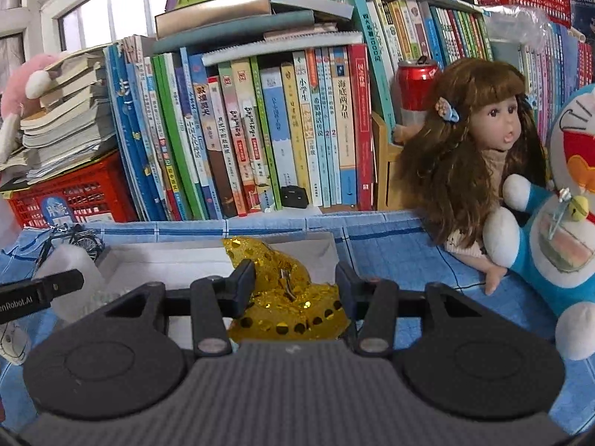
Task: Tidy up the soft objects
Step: 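Carry the foam block and gold bow over the white box and lower them, then move both tools back over the green scrunchie and small beige cork block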
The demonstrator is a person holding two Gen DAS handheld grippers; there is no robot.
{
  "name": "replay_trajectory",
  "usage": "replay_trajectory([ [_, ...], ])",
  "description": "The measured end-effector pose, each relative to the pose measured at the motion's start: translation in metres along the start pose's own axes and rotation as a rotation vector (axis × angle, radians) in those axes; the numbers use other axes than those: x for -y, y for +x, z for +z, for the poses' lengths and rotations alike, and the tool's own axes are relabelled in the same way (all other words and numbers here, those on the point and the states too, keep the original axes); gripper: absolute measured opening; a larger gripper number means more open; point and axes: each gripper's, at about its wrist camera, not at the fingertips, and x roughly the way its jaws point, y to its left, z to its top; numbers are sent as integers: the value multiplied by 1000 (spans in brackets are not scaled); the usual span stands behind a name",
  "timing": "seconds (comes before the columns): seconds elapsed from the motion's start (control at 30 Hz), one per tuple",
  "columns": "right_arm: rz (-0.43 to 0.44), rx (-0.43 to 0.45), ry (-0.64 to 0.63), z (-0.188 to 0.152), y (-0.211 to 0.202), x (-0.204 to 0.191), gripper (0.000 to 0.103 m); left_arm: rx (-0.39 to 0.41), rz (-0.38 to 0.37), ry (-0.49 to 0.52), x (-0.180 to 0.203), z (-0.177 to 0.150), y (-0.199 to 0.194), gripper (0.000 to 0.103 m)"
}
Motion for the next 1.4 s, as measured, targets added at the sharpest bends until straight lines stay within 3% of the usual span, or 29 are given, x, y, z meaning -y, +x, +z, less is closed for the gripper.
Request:
replay_trajectory([
  [0.5,44,-32,2,-13,30,-8,55,-48,-12,-23,4,-14,26,45],
  [0.57,43,-44,-5,-15,33,-10,56,-53,-13,-27,5,-15,27,50],
  [0.63,43,-67,-9,-19,37,-10,62,-55,-24,-34,5,-15,26,58],
  [0.73,52,-60,-22,-23,37,-9,79,-44,-26,-31,6,-15,21,71],
  [0.97,108,-24,49,-17,17,4,92,2,-34,-30,12,-8,-6,88],
  [1.13,131,28,50,-13,-8,7,101,29,-66,-10,20,-13,-31,91],
  [1.4,121,82,-55,-26,-53,4,103,50,-107,36,29,-35,-73,92],
])
